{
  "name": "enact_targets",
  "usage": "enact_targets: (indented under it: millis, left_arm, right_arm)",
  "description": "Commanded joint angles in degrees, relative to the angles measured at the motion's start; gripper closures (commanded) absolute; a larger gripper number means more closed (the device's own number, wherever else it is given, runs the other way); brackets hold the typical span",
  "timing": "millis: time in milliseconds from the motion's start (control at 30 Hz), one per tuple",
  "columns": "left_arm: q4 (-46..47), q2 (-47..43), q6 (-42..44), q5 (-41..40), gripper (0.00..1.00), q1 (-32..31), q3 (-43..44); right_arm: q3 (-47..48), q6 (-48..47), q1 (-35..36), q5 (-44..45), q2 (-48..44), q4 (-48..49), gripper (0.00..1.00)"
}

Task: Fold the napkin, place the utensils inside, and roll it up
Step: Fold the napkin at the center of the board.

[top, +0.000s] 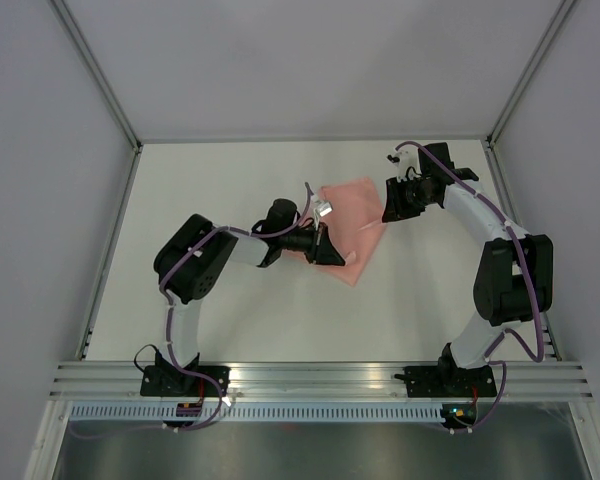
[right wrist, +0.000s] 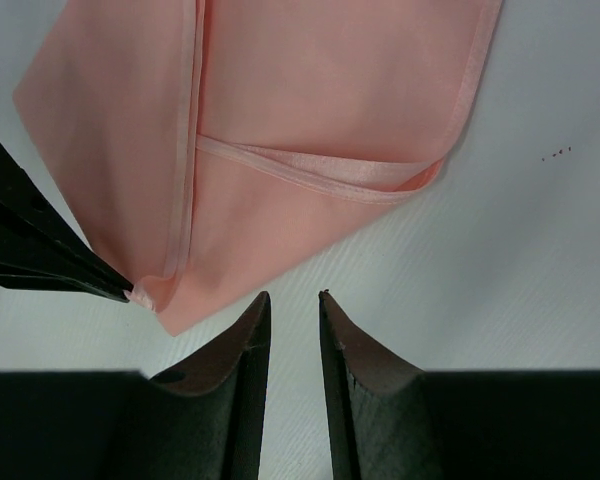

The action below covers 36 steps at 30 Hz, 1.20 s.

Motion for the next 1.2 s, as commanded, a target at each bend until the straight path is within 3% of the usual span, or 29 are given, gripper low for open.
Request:
enact_targets:
  millis: [0, 333, 633, 833, 933, 1033, 1167]
  left_arm:
    - [-1.4, 1.2, 4.4, 0.6, 0.90, -1.2, 2.1]
    - [-1.6, 1.6, 4.9, 0.5, 0.71, -3.0, 2.4]
    - [0.5, -5.2, 2.1, -3.4, 0.68, -2.6, 1.9]
    - [-4.3, -13.2, -1.6, -16.7, 0.65, 2.1, 2.0]
    - [-14.4, -15.6, -2.4, -31.7, 0.65, 5.1, 3.7]
    - [-25.7, -14.2, -3.7, -41.2, 0.74, 8.2, 7.4]
    - [-30.6, -10.9, -4.6, -45.6, 0.80, 10.5, 9.1]
  right_arm:
    - [-0.3, 0.0, 0.4, 1.2, -0.1, 0.6, 0.68]
    - [-0.2, -0.1, 0.4, 1.9, 0.9, 0.6, 0.68]
    - [-0.5, -0.2, 0.4, 2.5, 2.7, -0.1, 0.68]
    - [-0.9, 0.1, 0.4, 4.2, 5.7, -0.3, 0.68]
    - [-1.1, 0.5, 0.4, 6.1, 7.1, 0.1, 0.69]
    - [-1.3, 0.9, 0.4, 6.9, 8.3, 0.3, 0.70]
    - [-1.4, 1.6, 0.4, 9.4, 10.2, 0.6, 0.72]
